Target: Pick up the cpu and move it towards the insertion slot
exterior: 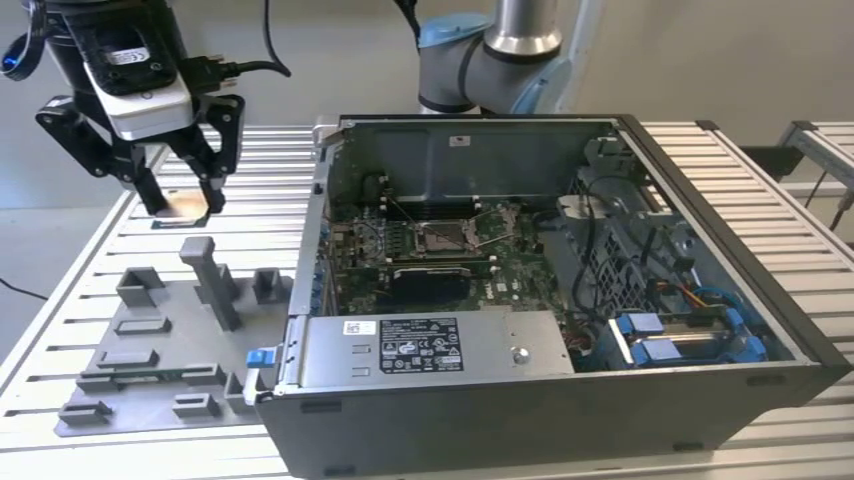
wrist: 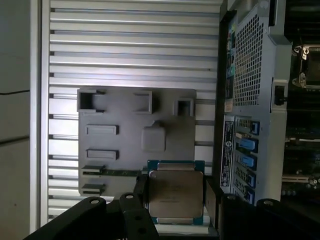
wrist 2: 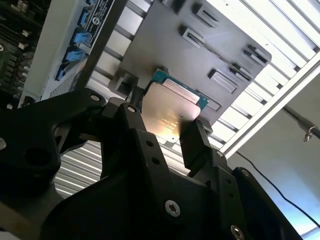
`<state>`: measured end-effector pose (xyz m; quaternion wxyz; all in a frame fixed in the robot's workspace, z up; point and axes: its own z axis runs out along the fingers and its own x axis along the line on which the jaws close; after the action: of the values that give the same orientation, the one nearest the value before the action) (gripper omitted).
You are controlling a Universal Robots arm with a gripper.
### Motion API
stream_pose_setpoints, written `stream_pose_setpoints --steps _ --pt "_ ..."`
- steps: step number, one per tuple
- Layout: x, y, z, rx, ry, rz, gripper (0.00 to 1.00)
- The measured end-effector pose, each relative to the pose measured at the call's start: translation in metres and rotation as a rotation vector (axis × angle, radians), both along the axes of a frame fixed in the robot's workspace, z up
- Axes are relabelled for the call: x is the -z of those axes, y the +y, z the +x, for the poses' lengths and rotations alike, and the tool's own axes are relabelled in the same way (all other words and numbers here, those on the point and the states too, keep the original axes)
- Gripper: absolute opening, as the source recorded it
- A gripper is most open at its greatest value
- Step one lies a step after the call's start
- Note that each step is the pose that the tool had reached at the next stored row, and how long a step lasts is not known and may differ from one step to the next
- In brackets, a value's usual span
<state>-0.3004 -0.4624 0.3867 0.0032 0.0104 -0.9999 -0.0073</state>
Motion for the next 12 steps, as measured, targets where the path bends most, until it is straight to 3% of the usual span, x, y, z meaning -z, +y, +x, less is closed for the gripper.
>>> stream_pose_setpoints --steps 12 --pt "0.0000 0.0000 0.0218 0.000 0.0000 0.0000 0.00"
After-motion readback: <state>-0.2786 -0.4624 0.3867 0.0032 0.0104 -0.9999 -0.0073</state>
